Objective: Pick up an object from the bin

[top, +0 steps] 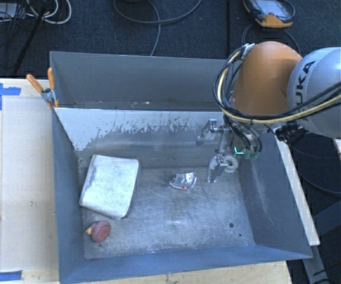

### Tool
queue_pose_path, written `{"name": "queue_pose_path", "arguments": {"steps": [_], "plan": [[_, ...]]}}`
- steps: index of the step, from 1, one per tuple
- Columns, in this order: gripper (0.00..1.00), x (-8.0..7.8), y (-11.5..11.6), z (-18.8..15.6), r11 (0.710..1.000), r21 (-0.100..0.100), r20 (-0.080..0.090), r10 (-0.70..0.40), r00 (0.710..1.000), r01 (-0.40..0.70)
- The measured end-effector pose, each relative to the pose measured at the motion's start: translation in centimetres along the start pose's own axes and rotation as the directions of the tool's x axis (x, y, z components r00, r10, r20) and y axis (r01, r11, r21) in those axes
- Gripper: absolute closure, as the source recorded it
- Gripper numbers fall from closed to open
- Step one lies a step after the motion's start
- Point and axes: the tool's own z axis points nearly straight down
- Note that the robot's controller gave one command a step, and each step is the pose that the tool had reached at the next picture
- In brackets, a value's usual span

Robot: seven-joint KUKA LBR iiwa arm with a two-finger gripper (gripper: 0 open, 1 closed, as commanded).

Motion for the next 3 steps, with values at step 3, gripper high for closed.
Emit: {"name": "queue_pose_path", "arguments": {"steps": [3], "plan": [[0.0, 1.1, 1.2, 7.9, 0.986, -0.002, 0.008, 0.168, 0.986, -0.168]]}}
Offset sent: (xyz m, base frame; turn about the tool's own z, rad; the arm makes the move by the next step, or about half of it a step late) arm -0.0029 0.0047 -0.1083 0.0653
